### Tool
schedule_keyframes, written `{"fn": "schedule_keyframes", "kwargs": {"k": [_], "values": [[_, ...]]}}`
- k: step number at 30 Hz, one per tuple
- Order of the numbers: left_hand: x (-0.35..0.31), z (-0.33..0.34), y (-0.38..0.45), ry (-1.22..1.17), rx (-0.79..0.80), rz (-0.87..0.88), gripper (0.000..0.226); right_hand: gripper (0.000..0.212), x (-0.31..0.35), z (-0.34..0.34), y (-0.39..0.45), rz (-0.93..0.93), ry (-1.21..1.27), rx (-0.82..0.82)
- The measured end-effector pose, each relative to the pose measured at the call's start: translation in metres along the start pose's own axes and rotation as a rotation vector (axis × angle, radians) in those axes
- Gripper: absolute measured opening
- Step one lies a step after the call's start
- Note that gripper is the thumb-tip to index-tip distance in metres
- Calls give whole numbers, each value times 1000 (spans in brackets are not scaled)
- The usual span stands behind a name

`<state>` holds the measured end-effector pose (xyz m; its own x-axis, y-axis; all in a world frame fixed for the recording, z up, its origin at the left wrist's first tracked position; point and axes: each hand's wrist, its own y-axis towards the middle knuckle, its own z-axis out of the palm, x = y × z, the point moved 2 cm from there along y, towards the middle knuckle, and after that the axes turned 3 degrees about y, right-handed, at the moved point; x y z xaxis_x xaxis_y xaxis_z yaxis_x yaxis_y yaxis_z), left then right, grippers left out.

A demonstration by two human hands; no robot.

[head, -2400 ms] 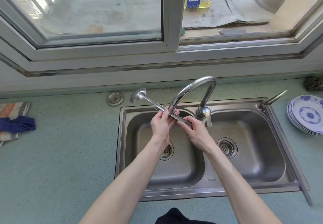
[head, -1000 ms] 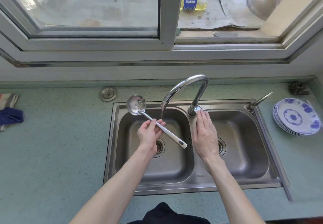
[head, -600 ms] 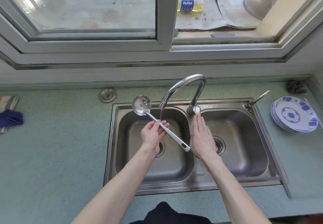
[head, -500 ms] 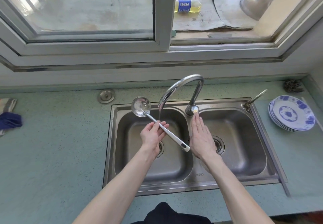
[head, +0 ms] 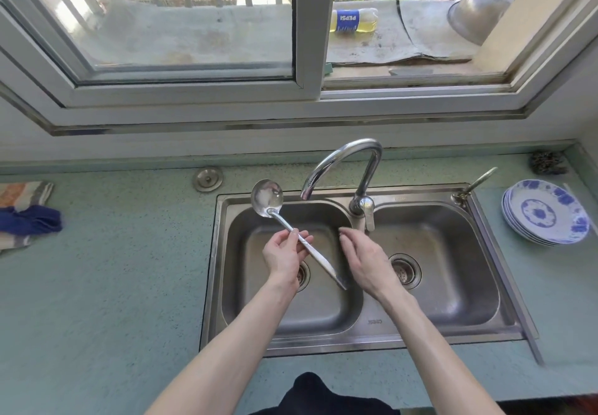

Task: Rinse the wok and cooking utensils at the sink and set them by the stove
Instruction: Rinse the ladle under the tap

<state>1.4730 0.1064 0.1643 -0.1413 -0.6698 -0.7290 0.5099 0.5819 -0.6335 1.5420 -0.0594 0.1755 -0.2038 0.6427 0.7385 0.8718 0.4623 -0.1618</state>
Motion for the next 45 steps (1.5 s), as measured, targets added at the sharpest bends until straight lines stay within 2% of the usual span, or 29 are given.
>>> {"fn": "schedule_keyframes", "kwargs": {"k": [2, 4, 7, 9, 13, 17, 21, 25, 30, 39, 45], "values": [[1, -2, -2, 10, -37, 34, 11, 38, 17, 14, -12, 38, 57, 165], [2, -5, -3, 30, -79, 61, 11, 37, 24, 30, -21, 38, 11, 247], [2, -9, -5, 59, -130, 75, 12, 21, 26, 49, -33, 10, -49, 238], [1, -12, -6, 65, -161, 87, 8, 15, 29, 54, -37, 17, 0, 237], [4, -19, -8, 133, -233, 113, 5, 17, 32, 57, -41, 52, 163, 312], [8, -22, -11, 186, -329, 104, 7, 19, 32, 51, -39, 66, 219, 386], [6, -16, -23, 62, -304, 37, 7, 21, 32, 35, -37, 84, 297, 387], [-8, -13, -47, -71, -165, -22, 15, 19, 44, 12, -41, 135, 468, 360], [-16, -27, -72, -123, -89, 12, 25, 16, 65, -2, -58, 209, 613, 543], [-25, -83, -118, -317, -239, 126, 21, 17, 107, 20, -80, 73, 528, 807], [-42, -150, -157, -432, -366, 210, 19, 18, 153, 68, -124, -35, 466, 937]]}}
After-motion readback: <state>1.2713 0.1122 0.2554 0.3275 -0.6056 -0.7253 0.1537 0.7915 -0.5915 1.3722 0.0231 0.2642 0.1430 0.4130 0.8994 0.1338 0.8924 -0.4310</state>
